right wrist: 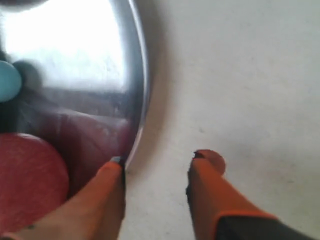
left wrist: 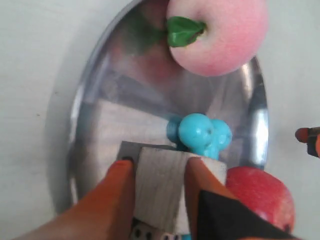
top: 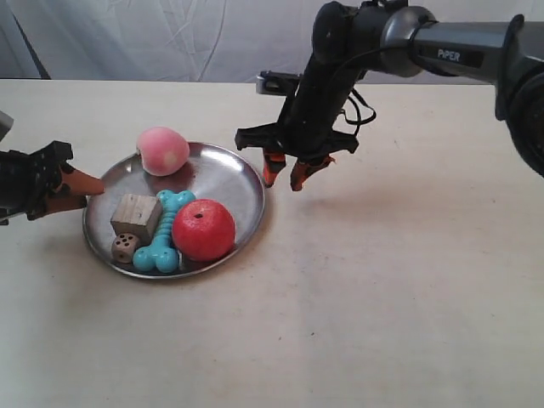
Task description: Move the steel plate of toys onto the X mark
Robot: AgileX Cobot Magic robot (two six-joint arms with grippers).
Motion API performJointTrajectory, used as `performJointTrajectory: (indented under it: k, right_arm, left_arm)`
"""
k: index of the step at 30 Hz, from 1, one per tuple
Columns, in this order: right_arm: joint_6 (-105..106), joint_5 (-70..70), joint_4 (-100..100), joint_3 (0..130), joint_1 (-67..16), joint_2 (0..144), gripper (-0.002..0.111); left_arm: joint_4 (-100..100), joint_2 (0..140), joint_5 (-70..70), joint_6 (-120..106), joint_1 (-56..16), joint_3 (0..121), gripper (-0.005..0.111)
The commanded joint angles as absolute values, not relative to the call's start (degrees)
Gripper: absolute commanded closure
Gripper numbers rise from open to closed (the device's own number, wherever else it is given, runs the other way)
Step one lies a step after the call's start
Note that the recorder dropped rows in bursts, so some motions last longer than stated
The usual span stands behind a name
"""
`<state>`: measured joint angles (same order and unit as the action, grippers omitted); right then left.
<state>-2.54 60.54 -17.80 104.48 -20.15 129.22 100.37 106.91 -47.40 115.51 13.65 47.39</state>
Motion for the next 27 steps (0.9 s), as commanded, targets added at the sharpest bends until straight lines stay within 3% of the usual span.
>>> performJointTrajectory:
  k: [1,2,3,12,27]
  right_arm:
    - [-2.6,61.1,-13.4,104.3,-20.1,123.0,0.097]
    - [-2.6,61.2,-12.9,104.3,-20.1,121.8,0.106]
    - [-2.6,61.6,-12.2,104.3,-20.1,120.2,0.108]
    - [-2.6,59.4,-7.7,101.1,-20.1,102.1,0.108]
    - [-17.0,33.5,13.8,53.1,-20.1,53.9,0.108]
  left_arm:
    - [99.9,102.8,-53.2,116.5,13.7,47.7,0.100]
    - [99.9,101.8,-54.2,115.2,13.7,47.8,0.107]
    - [99.9,100.7,-55.0,114.4,13.7,47.9,0.107]
    - [97.8,88.5,-56.8,111.6,13.7,47.9,0.107]
    - [97.6,69.3,-59.0,110.5,13.6,47.0,0.107]
